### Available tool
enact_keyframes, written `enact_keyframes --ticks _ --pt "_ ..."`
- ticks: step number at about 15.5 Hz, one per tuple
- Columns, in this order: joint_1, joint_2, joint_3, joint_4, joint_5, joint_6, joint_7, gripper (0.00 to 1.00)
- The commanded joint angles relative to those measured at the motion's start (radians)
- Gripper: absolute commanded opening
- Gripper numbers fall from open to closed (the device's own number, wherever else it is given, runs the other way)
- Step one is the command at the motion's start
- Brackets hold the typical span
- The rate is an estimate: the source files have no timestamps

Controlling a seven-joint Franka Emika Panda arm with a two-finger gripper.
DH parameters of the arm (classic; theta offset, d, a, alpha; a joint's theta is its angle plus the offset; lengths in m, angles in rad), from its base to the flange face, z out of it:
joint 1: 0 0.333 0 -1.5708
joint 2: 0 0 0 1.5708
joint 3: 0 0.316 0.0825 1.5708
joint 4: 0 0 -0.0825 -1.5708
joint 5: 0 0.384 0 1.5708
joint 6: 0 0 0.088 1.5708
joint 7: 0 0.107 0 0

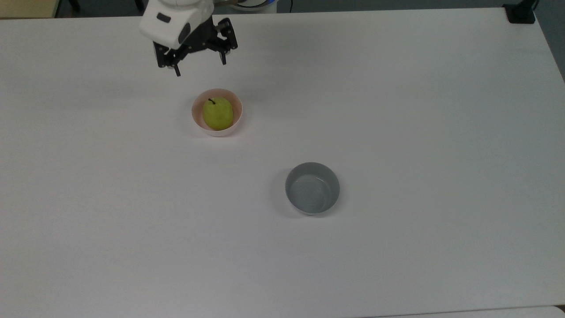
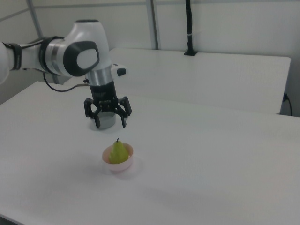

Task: Pick up a pear from the bowl
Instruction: 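Move the open gripper over the green pear in the pink bowl, then lower the gripper around the pear and close on it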

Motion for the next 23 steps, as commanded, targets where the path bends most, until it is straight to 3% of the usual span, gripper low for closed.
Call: enact_keyframes --ticks 1,6,16,20,22,23 --pt "0.005 0.017 -0.003 -0.057 0.023 0.088 -0.009 1.0" --pt "0.007 0.059 -0.003 -0.137 0.054 0.213 -0.009 1.0" --pt "0.028 0.145 -0.003 -0.141 0.059 0.299 -0.008 0.99" --pt "0.027 0.166 -0.003 -0.14 0.059 0.306 -0.008 0.82" --pt "0.025 0.168 -0.003 -0.141 0.059 0.324 -0.008 0.63" --pt "0.025 0.169 -0.003 -0.141 0.059 0.327 -0.008 0.49"
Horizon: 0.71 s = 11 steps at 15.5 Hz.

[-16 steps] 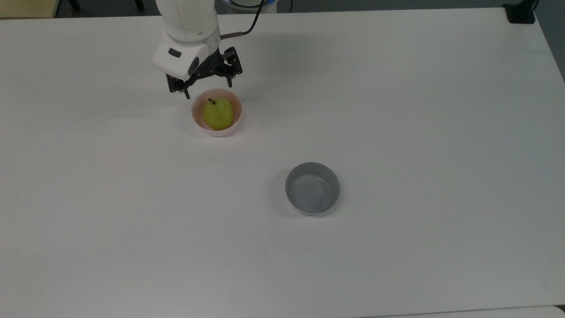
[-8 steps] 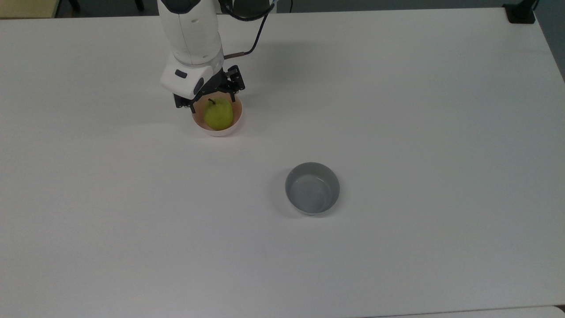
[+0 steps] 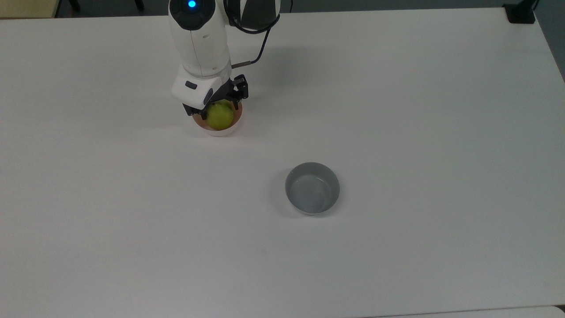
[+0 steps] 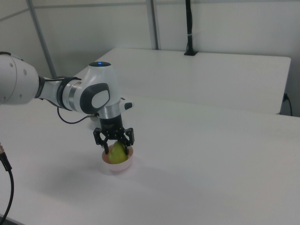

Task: Pick up a pear from the bowl
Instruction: 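Lower the gripper around the pear and close on it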

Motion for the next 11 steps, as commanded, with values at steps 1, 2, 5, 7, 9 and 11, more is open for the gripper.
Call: enact_keyframes --ticks 1,2,5,7,9,11 --pt "0.003 -0.003 -0.003 -0.019 0.019 0.041 -0.008 0.38" --pt "0.003 0.0 -0.003 -0.019 0.019 0.041 -0.008 0.27" --pt "-0.002 -0.004 -0.003 -0.018 0.019 0.032 -0.01 0.14" --pt "-0.003 -0.018 -0.003 -0.015 0.019 0.027 -0.01 0.13" --pt "-0.002 -0.033 -0.003 0.003 0.018 -0.008 -0.008 0.12" --pt "0.001 -0.052 -0.005 0.02 0.018 -0.033 -0.008 0.12"
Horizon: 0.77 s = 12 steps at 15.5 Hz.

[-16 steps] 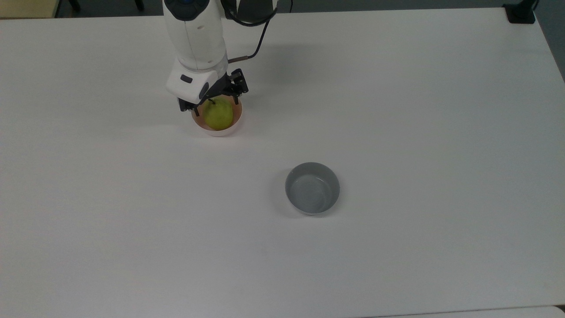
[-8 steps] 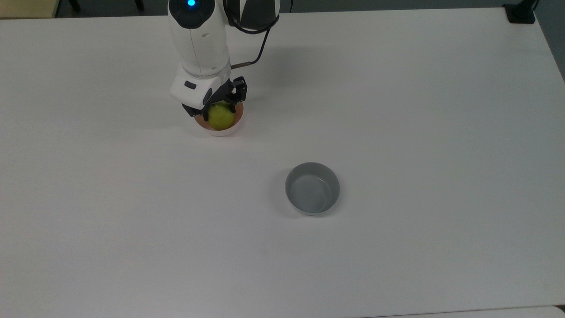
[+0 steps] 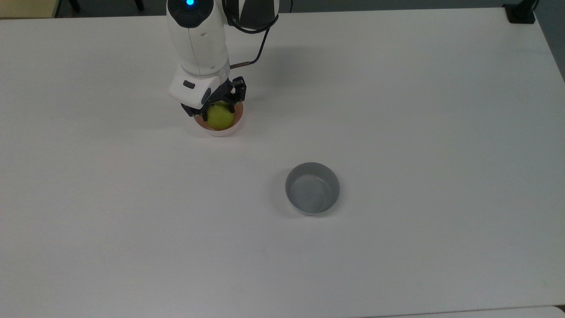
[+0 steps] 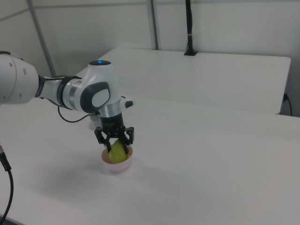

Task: Pick up a pear from the bowl
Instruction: 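Lower the gripper around the pear and close on it, then lift the pear out of the pink bowl and carry it aside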

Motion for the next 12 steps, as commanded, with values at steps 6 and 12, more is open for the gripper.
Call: enact_keyframes --ticks 6,12 --pt "-0.016 -0.13 -0.006 0.111 0.015 -0.181 -0.008 0.13" --pt "-0.019 -0.13 -0.006 0.339 0.015 -0.4 0.082 0.13"
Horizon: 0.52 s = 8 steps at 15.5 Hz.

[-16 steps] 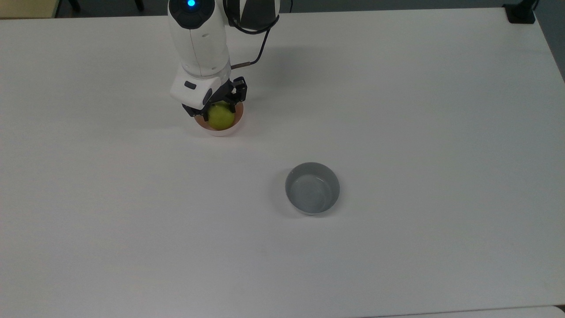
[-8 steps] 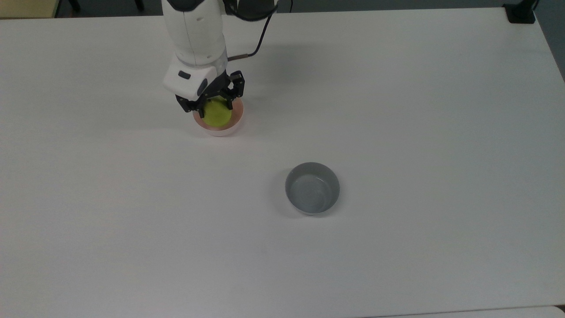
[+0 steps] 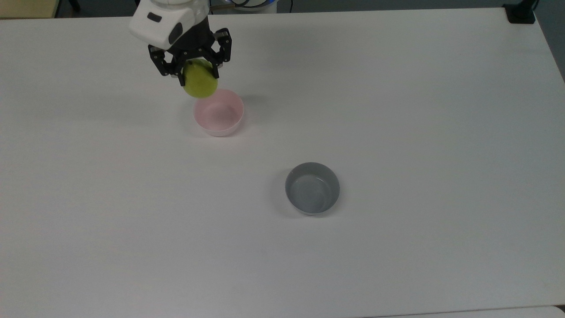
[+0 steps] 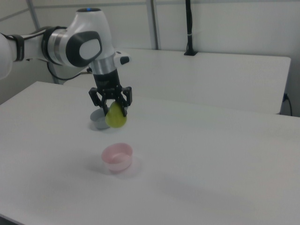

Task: Pick up a pear from the bowl
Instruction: 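Lift the pear out of the pink bowl and carry it aside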

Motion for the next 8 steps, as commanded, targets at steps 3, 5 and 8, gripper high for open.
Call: enact_keyframes --ticks 3,5,8 --pt "0.003 0.003 -0.002 0.193 0.016 -0.19 0.117 0.13" --pt "0.002 0.001 -0.014 0.222 0.016 -0.213 0.133 0.13" --pt "-0.036 0.006 -0.018 0.229 0.016 -0.2 0.121 0.13"
